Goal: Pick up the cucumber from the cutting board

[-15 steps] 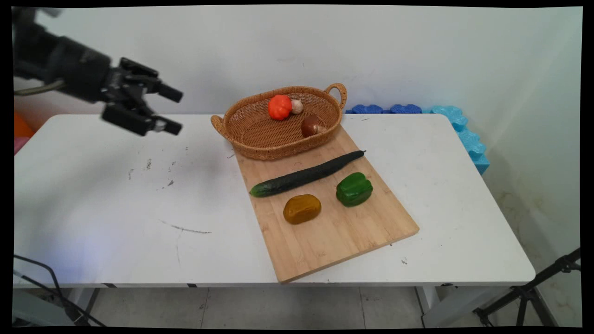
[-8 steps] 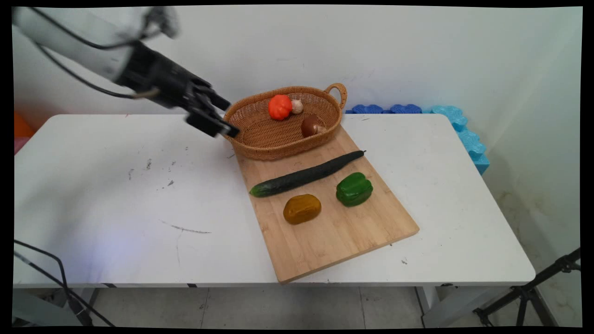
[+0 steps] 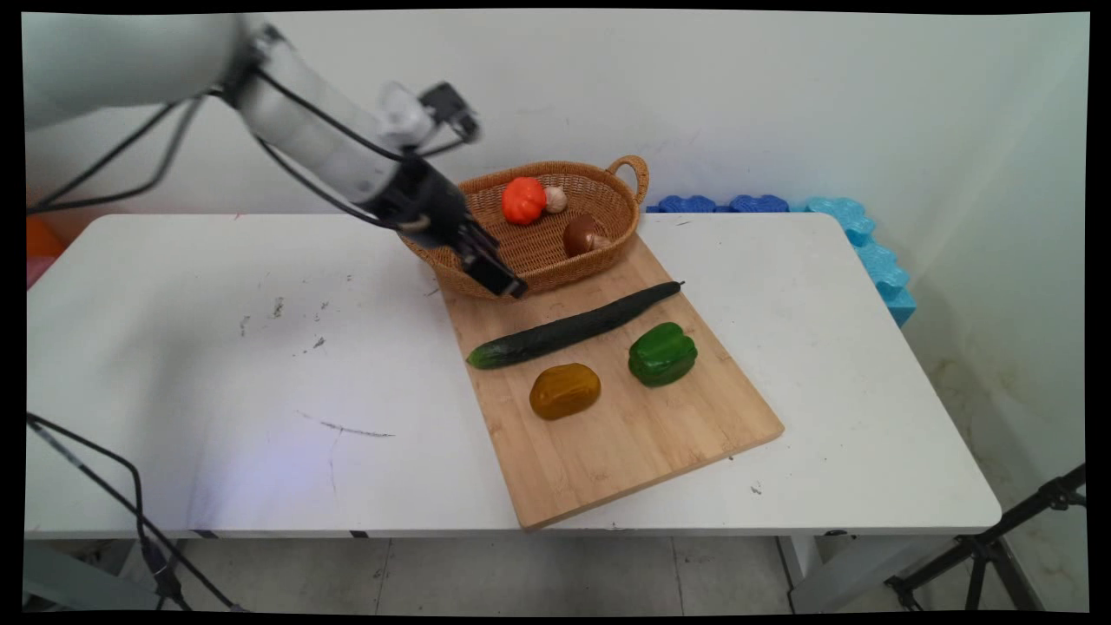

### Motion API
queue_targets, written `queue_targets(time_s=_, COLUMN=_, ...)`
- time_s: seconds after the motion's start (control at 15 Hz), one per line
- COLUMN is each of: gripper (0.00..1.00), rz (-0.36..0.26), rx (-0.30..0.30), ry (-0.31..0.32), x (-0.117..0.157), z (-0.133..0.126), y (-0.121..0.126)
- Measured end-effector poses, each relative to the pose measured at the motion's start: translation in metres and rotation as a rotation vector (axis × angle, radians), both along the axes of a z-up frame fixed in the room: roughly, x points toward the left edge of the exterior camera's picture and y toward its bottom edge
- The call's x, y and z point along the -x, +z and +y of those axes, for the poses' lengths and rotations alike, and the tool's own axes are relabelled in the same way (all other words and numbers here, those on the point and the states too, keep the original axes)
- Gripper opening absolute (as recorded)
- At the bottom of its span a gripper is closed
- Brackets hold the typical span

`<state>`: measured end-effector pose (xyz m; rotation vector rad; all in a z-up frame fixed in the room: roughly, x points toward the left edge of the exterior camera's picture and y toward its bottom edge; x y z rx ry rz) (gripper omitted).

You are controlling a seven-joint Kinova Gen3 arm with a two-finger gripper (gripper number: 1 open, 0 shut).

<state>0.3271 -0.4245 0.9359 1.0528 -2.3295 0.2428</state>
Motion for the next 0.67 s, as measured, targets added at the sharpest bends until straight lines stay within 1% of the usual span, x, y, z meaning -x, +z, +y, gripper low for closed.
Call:
queue_targets(time_s=0.2, gripper=1.0, rz=-0.016, rx=-0.032, ry=0.011, x=0.024, z=-0.018, y=-0.021)
queue_targets(time_s=0.67, gripper=1.0, rz=-0.044, rx=-0.084, ry=0.027, x=0.061, z=-0.045, y=-0.059)
